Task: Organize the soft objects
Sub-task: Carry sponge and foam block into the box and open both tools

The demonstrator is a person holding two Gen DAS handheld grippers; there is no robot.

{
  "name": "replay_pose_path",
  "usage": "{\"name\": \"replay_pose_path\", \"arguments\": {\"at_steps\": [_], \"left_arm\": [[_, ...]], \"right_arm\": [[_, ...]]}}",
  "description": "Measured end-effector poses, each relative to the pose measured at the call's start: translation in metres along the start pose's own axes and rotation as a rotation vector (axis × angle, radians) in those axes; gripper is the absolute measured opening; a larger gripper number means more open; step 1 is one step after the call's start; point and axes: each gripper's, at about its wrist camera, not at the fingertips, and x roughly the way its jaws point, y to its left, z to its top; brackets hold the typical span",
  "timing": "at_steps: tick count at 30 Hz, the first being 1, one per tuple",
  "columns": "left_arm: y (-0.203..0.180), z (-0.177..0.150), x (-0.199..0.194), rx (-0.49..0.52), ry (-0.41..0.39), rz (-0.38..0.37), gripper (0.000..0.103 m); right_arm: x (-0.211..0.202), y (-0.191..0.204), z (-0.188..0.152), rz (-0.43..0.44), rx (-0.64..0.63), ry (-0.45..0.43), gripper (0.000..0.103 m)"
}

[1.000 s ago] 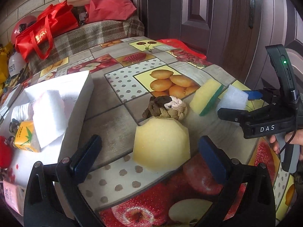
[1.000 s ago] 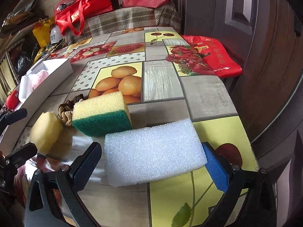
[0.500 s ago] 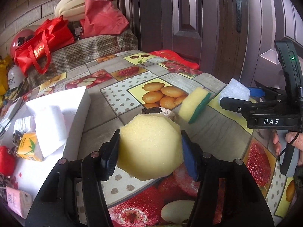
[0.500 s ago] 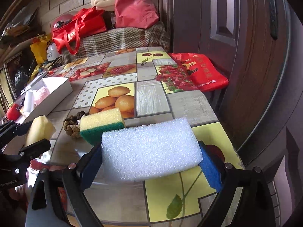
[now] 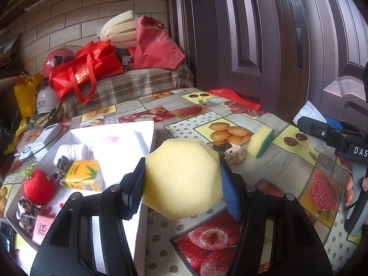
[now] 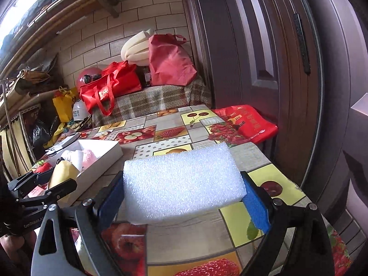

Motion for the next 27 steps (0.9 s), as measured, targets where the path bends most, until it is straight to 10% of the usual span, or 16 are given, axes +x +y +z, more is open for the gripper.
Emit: {"name": "replay_pose_path", "arguments": {"at_steps": [27], "left_arm": [[0.121,-0.018,-0.015,-0.194,0.01,0.165,0.06]], "right_arm": [[0.048,0.136,-0.008,0.207,-0.221,-0.002,0.094]]}}
